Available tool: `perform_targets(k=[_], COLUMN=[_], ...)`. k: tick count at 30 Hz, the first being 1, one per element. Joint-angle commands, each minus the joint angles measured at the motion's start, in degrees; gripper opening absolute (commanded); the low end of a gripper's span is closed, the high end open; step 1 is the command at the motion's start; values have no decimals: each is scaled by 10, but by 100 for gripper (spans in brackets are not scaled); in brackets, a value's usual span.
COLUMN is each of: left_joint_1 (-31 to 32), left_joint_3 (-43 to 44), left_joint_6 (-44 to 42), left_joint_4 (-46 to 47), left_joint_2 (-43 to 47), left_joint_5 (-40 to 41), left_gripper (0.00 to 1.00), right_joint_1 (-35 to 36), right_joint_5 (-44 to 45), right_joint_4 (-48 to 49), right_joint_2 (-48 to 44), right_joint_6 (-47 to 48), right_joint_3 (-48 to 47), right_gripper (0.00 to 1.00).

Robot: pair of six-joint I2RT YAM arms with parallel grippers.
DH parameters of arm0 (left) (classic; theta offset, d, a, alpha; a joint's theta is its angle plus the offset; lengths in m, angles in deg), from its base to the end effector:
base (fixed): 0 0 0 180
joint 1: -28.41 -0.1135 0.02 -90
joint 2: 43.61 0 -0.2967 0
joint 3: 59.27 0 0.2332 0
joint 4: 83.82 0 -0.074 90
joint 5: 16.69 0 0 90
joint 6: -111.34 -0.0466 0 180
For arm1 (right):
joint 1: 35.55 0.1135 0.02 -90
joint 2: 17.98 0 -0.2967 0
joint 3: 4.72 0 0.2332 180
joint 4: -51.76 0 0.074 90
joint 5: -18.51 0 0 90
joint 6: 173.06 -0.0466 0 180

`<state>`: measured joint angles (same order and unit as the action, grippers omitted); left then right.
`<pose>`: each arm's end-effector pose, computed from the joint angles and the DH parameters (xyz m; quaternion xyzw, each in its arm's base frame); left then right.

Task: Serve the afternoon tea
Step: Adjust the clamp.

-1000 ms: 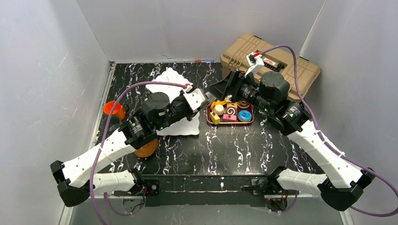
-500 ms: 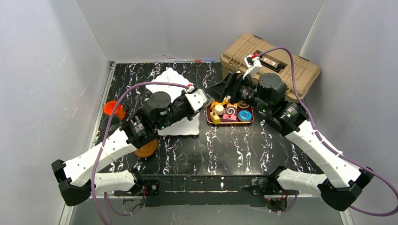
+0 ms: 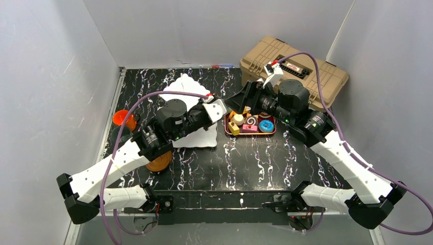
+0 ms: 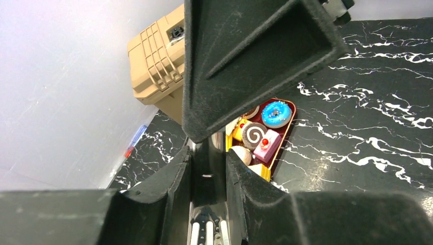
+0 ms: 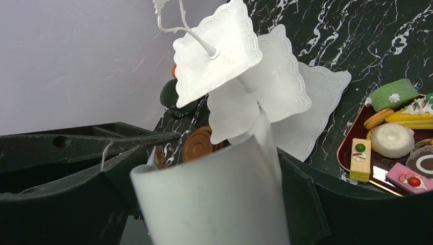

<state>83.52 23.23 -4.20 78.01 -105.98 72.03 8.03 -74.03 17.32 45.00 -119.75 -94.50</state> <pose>0.1261 -0.1826 0.4607 0.4558 0.5246 -0.1910 0.6933 0.1528 0.1482 0.4669 -0.0598 0.7502 0.4371 0.4925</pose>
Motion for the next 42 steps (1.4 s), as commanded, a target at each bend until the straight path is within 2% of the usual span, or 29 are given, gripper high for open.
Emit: perform_targets(k=[1,9,16,20,27,34,42], left_joint_1=[6,6,6,6,6,6,6], left_joint_3=[21,24,29,35,52,46,44], left_joint_6=[-33,-14,1,22,40,42,42], left_joint_4=[74,68,48,38,12,9,4], left_joint_2=[14,11,14,12,7,9,16], left_joint_5=[-50,-60,-53,-54,-58,-64,-68], left_gripper=[0,0,0,0,0,0,0], right_joint_1=[12,12,11,12,12,11,11], right_joint_5=[-23,-13,48,47,29,-11,10], right_joint_4=[-45,-4,-42,18,123,176,154], right_joint_2=[-8,-15,-34,-74,-146,-138,-114], right_joint_6=[11,8,99,122,111,72,86], right_joint_3=[-17,-7,-19,22,92,101,80], right_gripper=[97,96,98,98,98,98,98])
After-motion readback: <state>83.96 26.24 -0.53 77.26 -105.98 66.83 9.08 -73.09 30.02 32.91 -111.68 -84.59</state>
